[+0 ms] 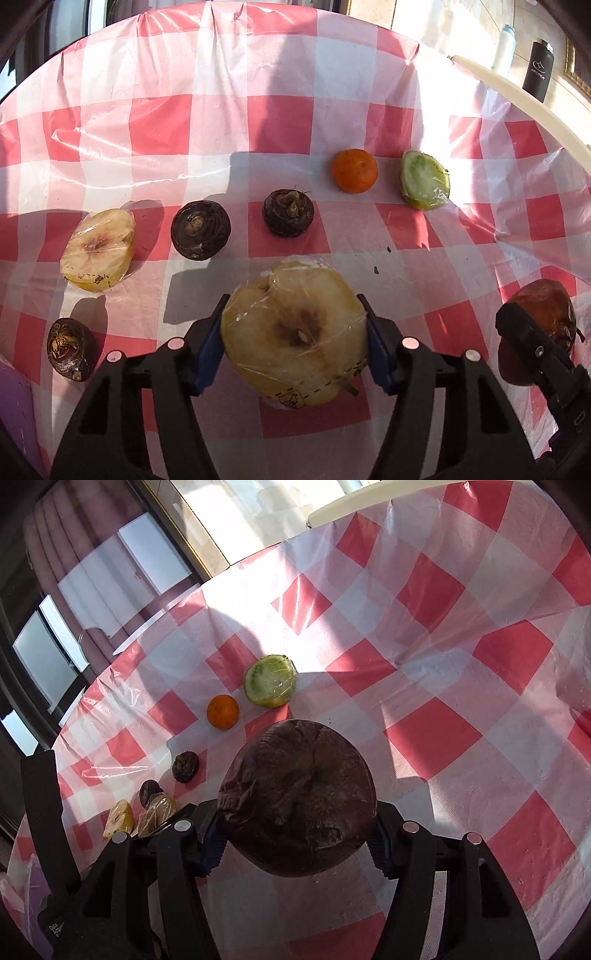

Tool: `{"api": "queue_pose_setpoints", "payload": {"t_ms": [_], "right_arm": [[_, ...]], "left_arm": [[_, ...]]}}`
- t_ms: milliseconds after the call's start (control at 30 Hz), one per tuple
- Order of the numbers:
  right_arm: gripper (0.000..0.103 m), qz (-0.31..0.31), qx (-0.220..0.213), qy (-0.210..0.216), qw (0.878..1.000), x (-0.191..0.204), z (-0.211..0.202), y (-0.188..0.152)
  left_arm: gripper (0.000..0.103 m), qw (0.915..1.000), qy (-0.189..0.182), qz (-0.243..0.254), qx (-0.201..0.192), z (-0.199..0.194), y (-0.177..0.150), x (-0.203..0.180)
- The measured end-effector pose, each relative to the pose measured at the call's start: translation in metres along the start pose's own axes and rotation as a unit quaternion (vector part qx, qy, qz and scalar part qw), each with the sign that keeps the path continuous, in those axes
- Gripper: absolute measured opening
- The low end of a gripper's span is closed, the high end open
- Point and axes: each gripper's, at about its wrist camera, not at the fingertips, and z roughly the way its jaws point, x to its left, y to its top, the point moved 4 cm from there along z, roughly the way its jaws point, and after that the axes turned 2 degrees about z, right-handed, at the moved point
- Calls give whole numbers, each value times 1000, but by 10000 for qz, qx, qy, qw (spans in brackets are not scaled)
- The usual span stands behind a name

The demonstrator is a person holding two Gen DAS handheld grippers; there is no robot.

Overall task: Organize fruits
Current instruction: 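Grasp the dark red apple with the right tool while the left grasps the wrapped pear half, then carry the apple and wrapped pear half into the white box and release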

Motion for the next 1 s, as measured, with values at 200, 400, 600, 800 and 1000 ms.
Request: {"api": "queue_pose_setpoints", "payload": {"t_ms": [200,400,600,800,1000], "right_arm": [[62,-17,30,9,10000,1,1,1],[62,-15,85,-50,9999,2,2,1],[62,35,6,-27,10000,0,-2,1],[62,-69,-130,172,9997,4,-14,-3],[62,-114,215,344,9991,15,-33,-36]], "left_arm": [[65,9995,-247,-200,-46,-2,1,9],[64,9892,-839,-949,-743,-30,-4,32],[64,9713,-1182,-1361,-1552,-109,-45,52],[64,9551,-1599,-1865,-1653,-161,-121,79],[64,9543,-1901,-1779,-1464,-176,-150,77]]}}
